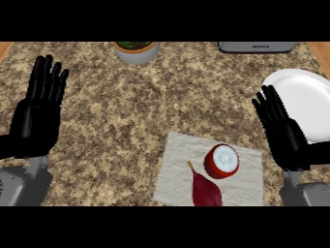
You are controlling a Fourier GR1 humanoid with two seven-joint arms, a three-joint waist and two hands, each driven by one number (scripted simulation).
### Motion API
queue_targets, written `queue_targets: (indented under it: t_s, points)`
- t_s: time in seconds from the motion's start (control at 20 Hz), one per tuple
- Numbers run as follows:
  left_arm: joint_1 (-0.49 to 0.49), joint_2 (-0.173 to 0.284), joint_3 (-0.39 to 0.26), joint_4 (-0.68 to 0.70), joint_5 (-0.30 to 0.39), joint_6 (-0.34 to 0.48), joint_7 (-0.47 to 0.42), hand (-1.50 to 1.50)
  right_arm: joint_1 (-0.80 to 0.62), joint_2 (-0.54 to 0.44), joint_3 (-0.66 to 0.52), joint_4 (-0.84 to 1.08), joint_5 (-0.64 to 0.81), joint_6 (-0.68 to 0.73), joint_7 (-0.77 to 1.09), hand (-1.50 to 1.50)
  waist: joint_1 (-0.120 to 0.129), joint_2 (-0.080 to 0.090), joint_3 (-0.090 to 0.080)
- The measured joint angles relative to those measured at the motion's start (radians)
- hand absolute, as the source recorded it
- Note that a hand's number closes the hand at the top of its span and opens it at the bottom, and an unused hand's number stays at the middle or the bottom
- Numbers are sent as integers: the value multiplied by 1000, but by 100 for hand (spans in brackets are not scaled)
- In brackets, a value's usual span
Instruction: Pick the can from the placemat and place it in the plate
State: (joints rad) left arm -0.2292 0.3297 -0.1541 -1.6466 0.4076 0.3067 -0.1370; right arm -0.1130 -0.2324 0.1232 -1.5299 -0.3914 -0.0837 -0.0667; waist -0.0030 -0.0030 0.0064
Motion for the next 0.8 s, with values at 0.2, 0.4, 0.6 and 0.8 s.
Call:
queue_targets:
  t_s: [0.2,0.4,0.6,0.8]
  points:
    - [-8,44,-24,54,-66,-3,55,0,-52,48,82,-63,44,-39,75,-150,3,2,-4]
    - [10,97,-61,119,-121,-20,100,0,-173,-17,211,-101,221,-34,117,150,23,-12,-23]
    - [10,119,-92,165,-159,-27,150,0,-175,-45,362,-95,449,-88,167,-150,10,-7,-17]
    - [-11,112,-96,206,-190,-33,173,0,-79,8,489,-70,585,-162,138,-150,2,-1,-10]
